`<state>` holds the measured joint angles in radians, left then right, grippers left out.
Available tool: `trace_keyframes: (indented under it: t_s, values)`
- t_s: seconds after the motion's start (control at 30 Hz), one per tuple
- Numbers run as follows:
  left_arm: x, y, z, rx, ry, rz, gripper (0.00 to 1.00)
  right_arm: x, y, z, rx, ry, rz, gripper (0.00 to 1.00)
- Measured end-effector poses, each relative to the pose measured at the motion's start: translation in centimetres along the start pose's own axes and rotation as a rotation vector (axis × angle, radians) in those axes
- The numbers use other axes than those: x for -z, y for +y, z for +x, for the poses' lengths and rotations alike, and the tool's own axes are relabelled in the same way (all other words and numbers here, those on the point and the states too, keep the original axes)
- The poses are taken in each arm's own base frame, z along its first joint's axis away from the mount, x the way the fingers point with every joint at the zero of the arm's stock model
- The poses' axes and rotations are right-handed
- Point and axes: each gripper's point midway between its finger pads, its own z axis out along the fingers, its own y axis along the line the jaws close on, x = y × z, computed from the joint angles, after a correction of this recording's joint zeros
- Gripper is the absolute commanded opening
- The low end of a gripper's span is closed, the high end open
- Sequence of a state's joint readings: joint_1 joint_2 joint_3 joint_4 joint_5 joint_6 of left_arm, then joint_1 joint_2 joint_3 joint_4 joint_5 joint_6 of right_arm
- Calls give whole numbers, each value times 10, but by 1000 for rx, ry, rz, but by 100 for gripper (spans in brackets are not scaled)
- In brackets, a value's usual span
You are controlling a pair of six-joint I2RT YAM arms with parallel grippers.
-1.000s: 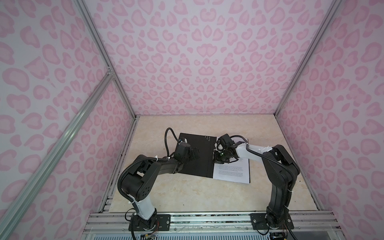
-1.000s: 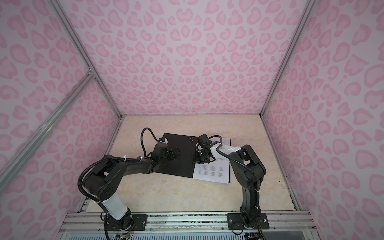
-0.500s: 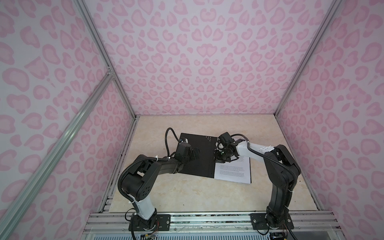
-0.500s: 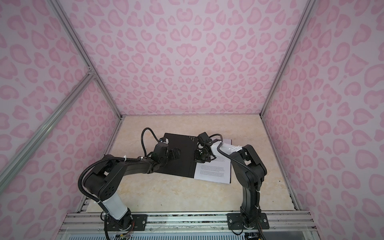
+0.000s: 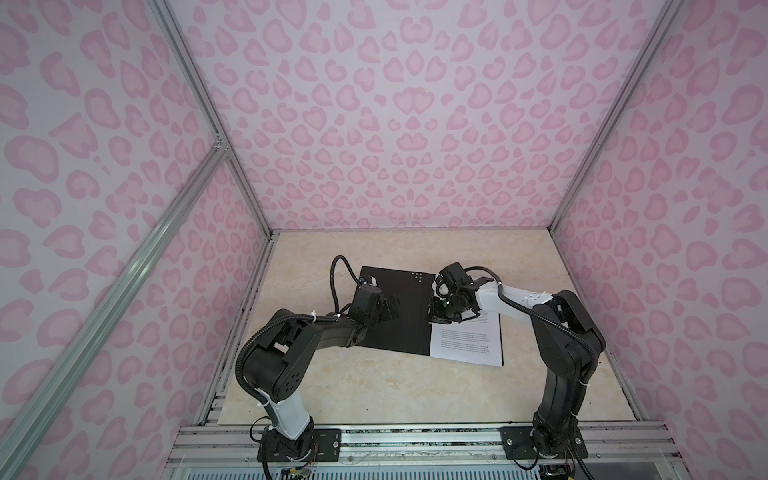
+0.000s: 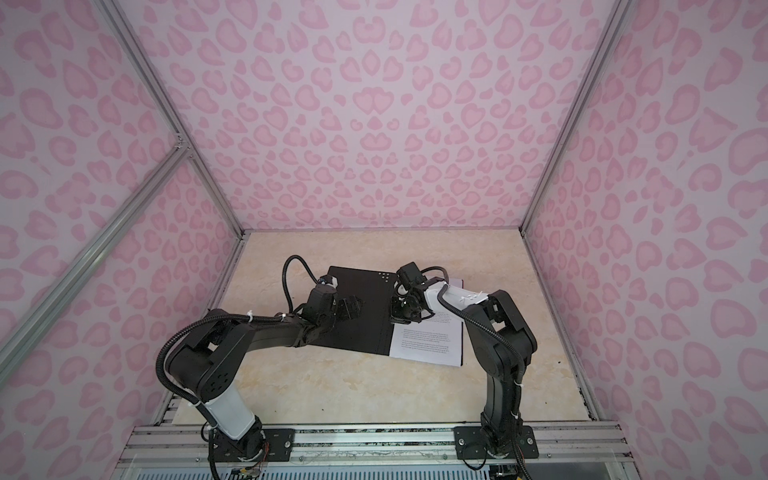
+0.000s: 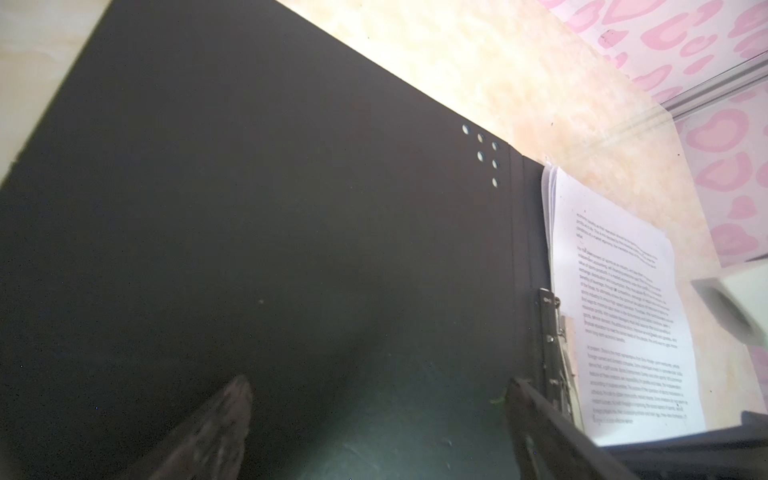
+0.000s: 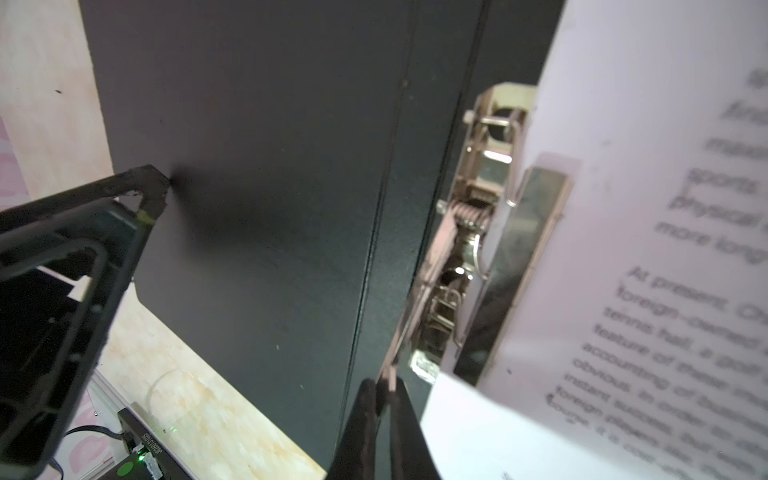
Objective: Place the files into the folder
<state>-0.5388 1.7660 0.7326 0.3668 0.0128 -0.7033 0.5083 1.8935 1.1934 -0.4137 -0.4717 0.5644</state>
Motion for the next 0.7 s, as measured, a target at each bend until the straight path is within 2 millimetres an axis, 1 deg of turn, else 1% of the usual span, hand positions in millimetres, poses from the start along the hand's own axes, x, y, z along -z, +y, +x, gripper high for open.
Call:
trace_keyframes:
  t_s: [0.33,0.43,0.6,0.7]
  values:
    - [1,0,0,3,0,2,97,7,0,-5,-8,-17,-17,17]
    - [3,-6,6,12,21,42,97,12,-2,-6,-15,-32,-14,22]
    - [9,-21,22,11,55,93,97,22,-7,-4,-36,-44,-14,23]
    - [11,-28,30,15,73,110,97,28,-12,-3,-52,-55,-15,26]
